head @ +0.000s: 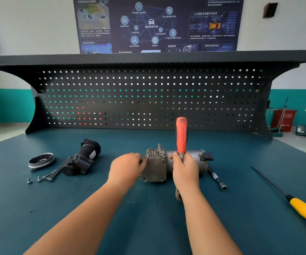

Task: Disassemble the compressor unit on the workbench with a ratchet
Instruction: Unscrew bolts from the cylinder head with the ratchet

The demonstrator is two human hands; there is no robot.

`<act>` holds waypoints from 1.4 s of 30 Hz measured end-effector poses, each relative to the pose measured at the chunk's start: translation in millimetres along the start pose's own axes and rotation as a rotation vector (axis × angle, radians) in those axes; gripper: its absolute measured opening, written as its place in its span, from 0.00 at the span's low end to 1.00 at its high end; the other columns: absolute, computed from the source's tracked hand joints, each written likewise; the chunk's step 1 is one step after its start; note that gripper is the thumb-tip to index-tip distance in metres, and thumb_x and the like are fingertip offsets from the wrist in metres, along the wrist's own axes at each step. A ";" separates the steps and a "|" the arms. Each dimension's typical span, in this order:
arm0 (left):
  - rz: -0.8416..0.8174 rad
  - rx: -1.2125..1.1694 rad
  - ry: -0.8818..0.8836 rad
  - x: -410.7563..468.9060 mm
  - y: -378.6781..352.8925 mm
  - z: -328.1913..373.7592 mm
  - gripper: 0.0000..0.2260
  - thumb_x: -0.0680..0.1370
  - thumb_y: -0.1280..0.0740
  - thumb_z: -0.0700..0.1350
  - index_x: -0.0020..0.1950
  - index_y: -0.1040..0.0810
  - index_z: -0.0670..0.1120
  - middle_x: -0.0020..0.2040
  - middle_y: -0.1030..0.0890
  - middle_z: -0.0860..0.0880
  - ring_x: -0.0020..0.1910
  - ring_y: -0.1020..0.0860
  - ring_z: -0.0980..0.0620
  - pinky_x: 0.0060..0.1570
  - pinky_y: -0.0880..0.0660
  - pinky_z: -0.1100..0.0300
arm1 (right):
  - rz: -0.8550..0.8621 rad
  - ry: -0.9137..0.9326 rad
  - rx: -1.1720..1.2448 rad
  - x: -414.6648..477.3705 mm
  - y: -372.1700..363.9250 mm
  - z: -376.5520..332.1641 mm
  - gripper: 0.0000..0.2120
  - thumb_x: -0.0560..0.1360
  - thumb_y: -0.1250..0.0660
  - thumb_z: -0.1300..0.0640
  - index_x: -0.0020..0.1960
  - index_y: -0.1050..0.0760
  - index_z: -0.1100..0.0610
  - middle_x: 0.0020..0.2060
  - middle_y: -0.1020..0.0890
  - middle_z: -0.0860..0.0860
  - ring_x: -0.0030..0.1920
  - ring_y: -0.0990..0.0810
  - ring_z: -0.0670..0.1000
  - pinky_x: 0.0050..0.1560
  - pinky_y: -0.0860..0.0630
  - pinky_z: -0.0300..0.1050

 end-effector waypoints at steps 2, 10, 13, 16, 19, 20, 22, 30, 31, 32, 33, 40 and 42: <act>0.023 -0.290 0.086 -14.7 -1.5 -16.4 0.15 0.80 0.41 0.52 0.36 0.31 0.46 0.32 0.26 0.51 0.35 0.24 0.47 0.31 0.34 0.57 | 0.023 -0.013 0.045 1.3 3.4 0.7 0.13 0.80 0.41 0.56 0.38 0.28 0.56 0.26 0.30 0.48 0.29 0.33 0.49 0.31 0.37 0.44; -0.106 -0.630 0.259 -78.8 0.0 -134.5 0.08 0.75 0.30 0.37 0.42 0.23 0.51 0.40 0.16 0.50 0.36 0.18 0.58 0.44 0.25 0.65 | -0.407 -0.029 -0.033 -5.9 -37.6 5.8 0.26 0.77 0.43 0.38 0.29 0.24 0.53 0.16 0.32 0.44 0.19 0.35 0.42 0.29 0.38 0.41; 0.006 -0.757 0.409 -92.2 15.5 -192.1 0.06 0.74 0.32 0.33 0.43 0.24 0.43 0.40 0.16 0.45 0.33 0.18 0.59 0.33 0.26 0.72 | -0.660 0.074 -0.304 -24.9 -68.5 11.0 0.22 0.73 0.38 0.36 0.29 0.23 0.51 0.19 0.29 0.45 0.22 0.32 0.44 0.31 0.36 0.41; 0.208 -0.727 0.528 -102.4 37.8 -247.7 0.04 0.79 0.39 0.35 0.51 0.26 0.41 0.42 0.18 0.45 0.34 0.18 0.53 0.29 0.30 0.72 | -0.800 0.093 -0.491 -41.8 -85.3 24.1 0.21 0.70 0.34 0.36 0.32 0.27 0.53 0.22 0.27 0.46 0.23 0.30 0.46 0.30 0.34 0.39; 0.278 -0.509 0.580 -106.2 49.2 -297.3 0.10 0.81 0.44 0.38 0.56 0.24 0.42 0.45 0.17 0.44 0.39 0.20 0.46 0.43 0.27 0.56 | -0.841 0.056 -0.555 -47.5 -88.4 30.7 0.22 0.70 0.32 0.37 0.31 0.28 0.54 0.21 0.26 0.46 0.22 0.30 0.45 0.28 0.34 0.37; 0.262 -0.455 0.607 -105.6 48.2 -312.4 0.10 0.81 0.43 0.39 0.56 0.24 0.41 0.47 0.17 0.44 0.43 0.20 0.45 0.46 0.27 0.54 | -0.831 0.045 -0.561 -46.7 -87.2 31.7 0.21 0.70 0.32 0.37 0.31 0.28 0.54 0.21 0.26 0.46 0.22 0.30 0.45 0.28 0.34 0.37; 0.229 -0.351 0.657 -102.0 45.0 -335.9 0.09 0.81 0.41 0.41 0.55 0.22 0.41 0.51 0.18 0.43 0.52 0.22 0.42 0.52 0.29 0.53 | -0.819 0.027 -0.587 -45.0 -85.0 33.3 0.21 0.70 0.32 0.38 0.31 0.28 0.54 0.20 0.26 0.46 0.21 0.31 0.45 0.27 0.35 0.36; 0.069 -0.230 0.628 -63.8 24.6 -351.1 0.07 0.77 0.33 0.46 0.52 0.19 0.45 0.48 0.18 0.44 0.49 0.22 0.43 0.45 0.27 0.56 | -0.879 -0.039 -0.701 -49.8 -82.0 31.1 0.21 0.70 0.33 0.37 0.31 0.28 0.53 0.21 0.26 0.45 0.22 0.30 0.44 0.25 0.35 0.34; 0.057 -0.211 0.627 -59.4 22.1 -349.1 0.06 0.76 0.33 0.45 0.51 0.19 0.46 0.47 0.18 0.45 0.47 0.22 0.44 0.45 0.26 0.56 | -0.881 -0.047 -0.705 -50.4 -81.7 31.6 0.21 0.70 0.33 0.37 0.31 0.28 0.53 0.21 0.26 0.45 0.22 0.30 0.44 0.25 0.35 0.34; 0.045 -0.185 0.626 -55.4 20.4 -347.2 0.05 0.76 0.33 0.45 0.50 0.19 0.47 0.46 0.17 0.46 0.46 0.22 0.44 0.44 0.26 0.55 | -0.881 -0.055 -0.709 -50.9 -81.8 31.9 0.21 0.70 0.33 0.36 0.31 0.28 0.52 0.21 0.26 0.45 0.22 0.30 0.43 0.26 0.35 0.34; 0.025 -0.151 0.626 -51.4 18.7 -344.7 0.04 0.76 0.33 0.44 0.48 0.20 0.47 0.44 0.18 0.46 0.44 0.22 0.44 0.43 0.26 0.56 | -0.879 -0.062 -0.712 -51.5 -81.5 31.9 0.21 0.70 0.33 0.36 0.31 0.28 0.52 0.22 0.26 0.44 0.22 0.29 0.43 0.26 0.34 0.34; -0.132 -0.004 0.715 -41.2 -10.5 -349.7 0.02 0.71 0.36 0.41 0.39 0.24 0.46 0.35 0.22 0.46 0.35 0.23 0.45 0.33 0.28 0.59 | -0.886 -0.076 -0.681 -53.8 -76.8 26.3 0.19 0.71 0.33 0.37 0.33 0.27 0.52 0.23 0.25 0.44 0.23 0.29 0.42 0.29 0.32 0.36; -0.145 -0.023 0.723 -39.7 -18.5 -358.6 0.04 0.71 0.35 0.41 0.38 0.22 0.45 0.33 0.22 0.45 0.34 0.23 0.45 0.35 0.27 0.58 | -0.877 -0.068 -0.676 -53.0 -75.5 25.1 0.19 0.71 0.34 0.37 0.33 0.27 0.52 0.24 0.25 0.44 0.23 0.29 0.42 0.29 0.32 0.36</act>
Point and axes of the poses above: each hand's wrist, its own x-axis towards the middle knuckle, its own y-axis out of the back of the hand, z = x × y, the point moved 9 cm from there along x, towards the middle knuckle
